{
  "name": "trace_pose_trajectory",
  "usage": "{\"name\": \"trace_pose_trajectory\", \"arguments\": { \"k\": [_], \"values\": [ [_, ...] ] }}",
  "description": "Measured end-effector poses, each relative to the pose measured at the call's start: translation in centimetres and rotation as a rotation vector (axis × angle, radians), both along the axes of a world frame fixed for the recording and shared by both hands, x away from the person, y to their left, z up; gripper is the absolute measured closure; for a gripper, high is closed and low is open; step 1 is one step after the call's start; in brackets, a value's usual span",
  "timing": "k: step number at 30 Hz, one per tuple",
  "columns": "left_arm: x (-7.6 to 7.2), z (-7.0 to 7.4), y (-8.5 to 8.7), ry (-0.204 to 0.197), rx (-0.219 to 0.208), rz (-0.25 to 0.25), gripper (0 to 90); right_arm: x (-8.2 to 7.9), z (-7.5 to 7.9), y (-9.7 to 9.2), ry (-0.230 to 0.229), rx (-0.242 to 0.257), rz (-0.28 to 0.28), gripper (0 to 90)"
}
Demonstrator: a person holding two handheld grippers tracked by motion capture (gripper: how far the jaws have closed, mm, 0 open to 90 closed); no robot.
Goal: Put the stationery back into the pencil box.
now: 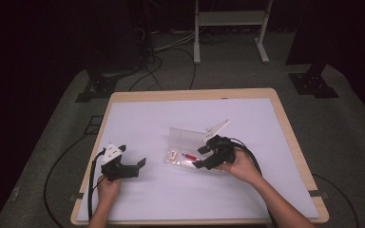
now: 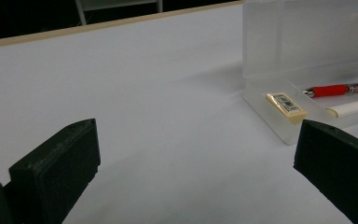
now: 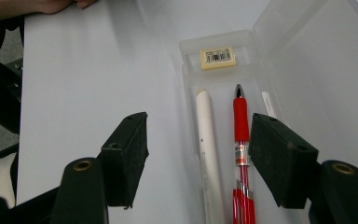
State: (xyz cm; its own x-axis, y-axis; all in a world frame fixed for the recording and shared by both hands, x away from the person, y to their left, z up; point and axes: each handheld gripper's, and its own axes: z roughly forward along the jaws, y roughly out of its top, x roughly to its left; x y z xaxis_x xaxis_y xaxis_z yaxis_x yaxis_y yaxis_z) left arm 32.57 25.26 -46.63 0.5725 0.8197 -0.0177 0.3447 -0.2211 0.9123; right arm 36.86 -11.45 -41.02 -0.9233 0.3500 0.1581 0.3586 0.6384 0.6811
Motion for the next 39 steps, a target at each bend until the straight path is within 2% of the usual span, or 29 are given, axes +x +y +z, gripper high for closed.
{"name": "trace_pose_trajectory", "arguments": {
  "k": [19,39],
  "values": [
    [0.0,0.0,0.0,0.001,0.002,0.0,0.0,-0.6,-0.5,-2.4,0.002,0.004,-0.032,35.9],
    [0.0,0.0,0.0,0.002,0.007,-0.001,0.0,-1.0,-1.2,-3.8,0.014,0.006,-0.051,35.4]
  ]
}}
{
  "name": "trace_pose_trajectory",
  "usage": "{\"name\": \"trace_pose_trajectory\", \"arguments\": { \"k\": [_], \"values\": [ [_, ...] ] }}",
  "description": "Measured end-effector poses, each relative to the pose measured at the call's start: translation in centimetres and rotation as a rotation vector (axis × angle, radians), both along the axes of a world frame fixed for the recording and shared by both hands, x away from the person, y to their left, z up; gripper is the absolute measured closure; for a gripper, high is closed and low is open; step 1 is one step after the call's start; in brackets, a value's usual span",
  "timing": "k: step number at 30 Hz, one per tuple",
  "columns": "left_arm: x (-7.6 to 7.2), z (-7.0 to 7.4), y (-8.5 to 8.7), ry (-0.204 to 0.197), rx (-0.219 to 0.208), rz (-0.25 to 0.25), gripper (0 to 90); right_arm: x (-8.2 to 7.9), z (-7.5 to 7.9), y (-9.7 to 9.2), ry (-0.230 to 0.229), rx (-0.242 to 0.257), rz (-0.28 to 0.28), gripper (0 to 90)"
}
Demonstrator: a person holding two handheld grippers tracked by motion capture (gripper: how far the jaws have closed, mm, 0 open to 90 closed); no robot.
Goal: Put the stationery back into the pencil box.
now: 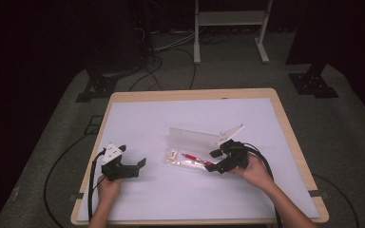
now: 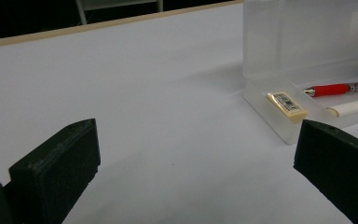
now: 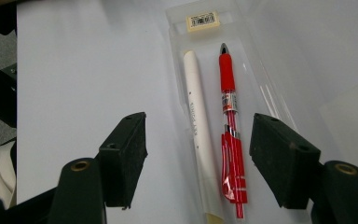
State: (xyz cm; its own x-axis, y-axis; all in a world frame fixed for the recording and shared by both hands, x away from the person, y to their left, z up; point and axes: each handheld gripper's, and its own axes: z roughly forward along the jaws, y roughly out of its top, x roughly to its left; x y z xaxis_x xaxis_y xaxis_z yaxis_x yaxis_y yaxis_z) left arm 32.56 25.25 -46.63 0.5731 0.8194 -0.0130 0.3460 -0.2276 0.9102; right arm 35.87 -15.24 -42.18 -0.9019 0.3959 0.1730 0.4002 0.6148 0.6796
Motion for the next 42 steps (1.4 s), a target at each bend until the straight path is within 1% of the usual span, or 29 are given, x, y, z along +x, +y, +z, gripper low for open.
{"name": "trace_pose_trajectory", "arguments": {
  "k": [12,20,33,42],
  "values": [
    [0.0,0.0,0.0,0.001,-0.001,0.001,0.0,-0.3,-0.2,-1.4,-0.004,0.002,-0.013,35.4],
    [0.0,0.0,0.0,0.001,-0.001,0.003,0.0,-0.5,-0.4,-2.3,0.006,0.003,-0.029,35.4],
    [0.0,0.0,0.0,0.001,0.0,0.003,0.0,-0.8,-0.5,-3.7,-0.002,0.014,-0.045,35.4],
    [0.0,0.0,0.0,0.001,0.0,0.004,0.0,-1.2,-0.8,-4.9,0.005,0.02,-0.07,35.4]
  ]
}}
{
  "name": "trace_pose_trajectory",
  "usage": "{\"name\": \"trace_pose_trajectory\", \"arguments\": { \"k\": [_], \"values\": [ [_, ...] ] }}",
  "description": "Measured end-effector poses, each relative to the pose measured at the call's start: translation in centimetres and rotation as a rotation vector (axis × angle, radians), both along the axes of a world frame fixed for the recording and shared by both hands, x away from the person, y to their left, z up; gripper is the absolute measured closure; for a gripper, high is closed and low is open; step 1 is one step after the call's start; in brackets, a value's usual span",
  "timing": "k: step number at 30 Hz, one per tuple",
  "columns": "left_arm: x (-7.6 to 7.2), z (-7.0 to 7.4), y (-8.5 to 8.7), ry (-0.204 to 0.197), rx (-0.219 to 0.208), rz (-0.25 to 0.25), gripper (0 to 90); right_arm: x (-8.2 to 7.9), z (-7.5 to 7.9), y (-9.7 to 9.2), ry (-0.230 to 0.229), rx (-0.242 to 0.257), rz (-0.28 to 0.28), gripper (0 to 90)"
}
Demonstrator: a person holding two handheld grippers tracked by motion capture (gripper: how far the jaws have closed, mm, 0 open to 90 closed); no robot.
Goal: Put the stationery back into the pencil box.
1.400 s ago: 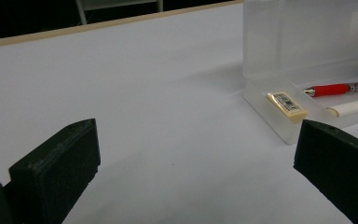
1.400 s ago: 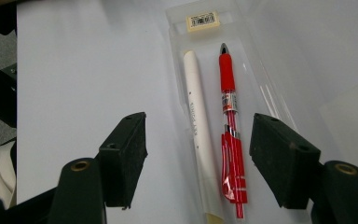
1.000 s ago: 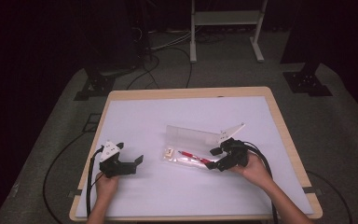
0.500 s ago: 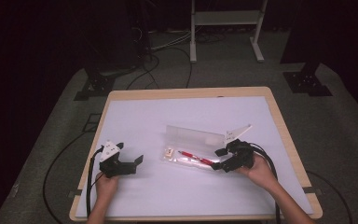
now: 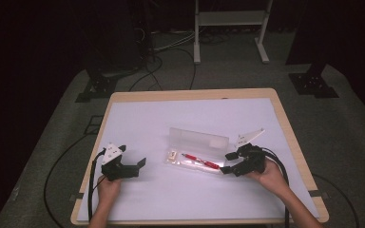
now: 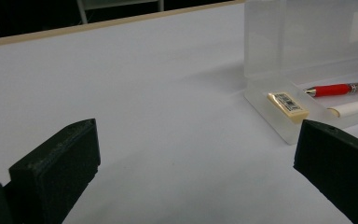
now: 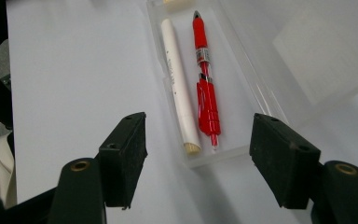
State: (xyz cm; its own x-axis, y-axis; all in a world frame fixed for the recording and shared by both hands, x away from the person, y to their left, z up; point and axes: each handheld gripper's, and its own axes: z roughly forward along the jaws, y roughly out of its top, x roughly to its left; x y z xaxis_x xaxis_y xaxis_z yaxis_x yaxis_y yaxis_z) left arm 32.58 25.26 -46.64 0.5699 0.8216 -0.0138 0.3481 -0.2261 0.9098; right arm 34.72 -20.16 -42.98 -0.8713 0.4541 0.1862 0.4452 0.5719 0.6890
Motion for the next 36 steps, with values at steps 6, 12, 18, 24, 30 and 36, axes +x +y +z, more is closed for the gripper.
{"name": "trace_pose_trajectory", "arguments": {
  "k": [6,12,18,24,30,36],
  "values": [
    [0.0,0.0,0.0,0.0,-0.001,0.0,0.0,-0.2,-0.1,-0.7,0.003,0.007,-0.015,35.4],
    [0.0,0.0,0.0,0.0,0.0,0.0,0.0,-0.4,-0.3,-1.2,0.002,0.01,-0.022,35.4],
    [0.0,0.0,0.0,0.0,-0.001,0.001,0.0,-0.5,-0.6,-1.8,0.005,0.013,-0.035,35.4],
    [0.0,0.0,0.0,0.0,0.0,0.0,0.0,-0.7,-0.9,-2.5,0.013,0.013,-0.05,35.4],
    [0.0,0.0,0.0,0.0,0.001,0.0,0.0,-0.9,-1.1,-3.2,0.012,0.025,-0.064,35.4],
    [0.0,0.0,0.0,0.0,0.001,0.001,0.0,-1.2,-1.5,-3.9,0.02,0.025,-0.078,35.3]
  ]
}}
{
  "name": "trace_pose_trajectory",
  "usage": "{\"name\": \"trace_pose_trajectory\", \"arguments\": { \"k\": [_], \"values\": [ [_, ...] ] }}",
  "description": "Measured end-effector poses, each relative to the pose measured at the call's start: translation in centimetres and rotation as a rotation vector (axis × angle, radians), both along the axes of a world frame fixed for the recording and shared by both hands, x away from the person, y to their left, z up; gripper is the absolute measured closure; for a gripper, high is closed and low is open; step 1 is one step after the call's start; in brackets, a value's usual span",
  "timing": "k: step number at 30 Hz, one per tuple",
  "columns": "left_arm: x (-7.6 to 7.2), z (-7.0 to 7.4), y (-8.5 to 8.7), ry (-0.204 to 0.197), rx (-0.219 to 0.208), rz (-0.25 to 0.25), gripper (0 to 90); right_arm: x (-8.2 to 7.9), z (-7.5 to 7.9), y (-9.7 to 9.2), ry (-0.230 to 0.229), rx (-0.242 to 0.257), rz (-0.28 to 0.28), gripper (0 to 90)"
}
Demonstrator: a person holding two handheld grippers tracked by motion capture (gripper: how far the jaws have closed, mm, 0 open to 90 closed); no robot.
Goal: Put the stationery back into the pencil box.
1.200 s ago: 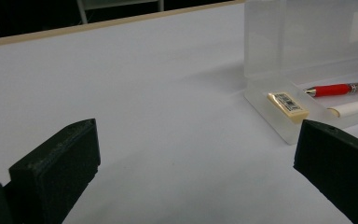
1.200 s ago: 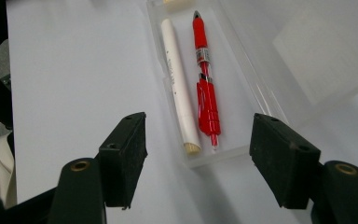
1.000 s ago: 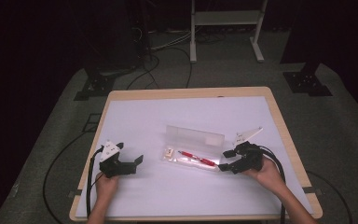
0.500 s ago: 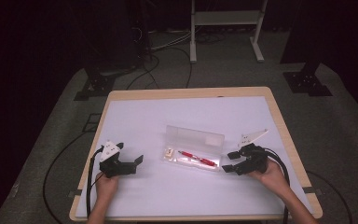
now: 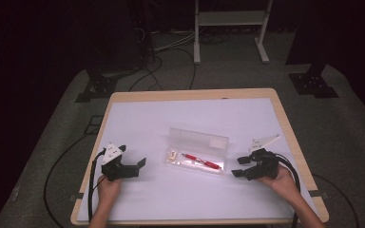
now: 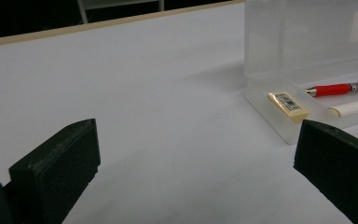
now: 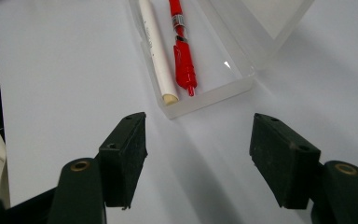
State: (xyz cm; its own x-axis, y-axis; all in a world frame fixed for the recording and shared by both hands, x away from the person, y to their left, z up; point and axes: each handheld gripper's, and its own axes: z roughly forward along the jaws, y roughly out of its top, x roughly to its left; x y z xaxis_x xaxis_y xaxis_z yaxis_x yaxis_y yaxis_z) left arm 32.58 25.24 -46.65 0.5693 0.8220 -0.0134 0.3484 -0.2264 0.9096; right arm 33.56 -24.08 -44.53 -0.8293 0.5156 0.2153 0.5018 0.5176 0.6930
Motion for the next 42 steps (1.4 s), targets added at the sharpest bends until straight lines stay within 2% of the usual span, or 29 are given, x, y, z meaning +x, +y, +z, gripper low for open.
{"name": "trace_pose_trajectory", "arguments": {
  "k": [32,42],
  "values": [
    [0.0,0.0,0.0,0.001,0.002,0.002,0.0,-1.9,-1.4,-3.8,0.032,0.05,-0.086,35.3],
    [0.0,0.0,0.0,0.001,0.002,0.003,0.0,-3.0,-1.8,-5.3,0.024,0.074,-0.126,34.0]
  ]
}}
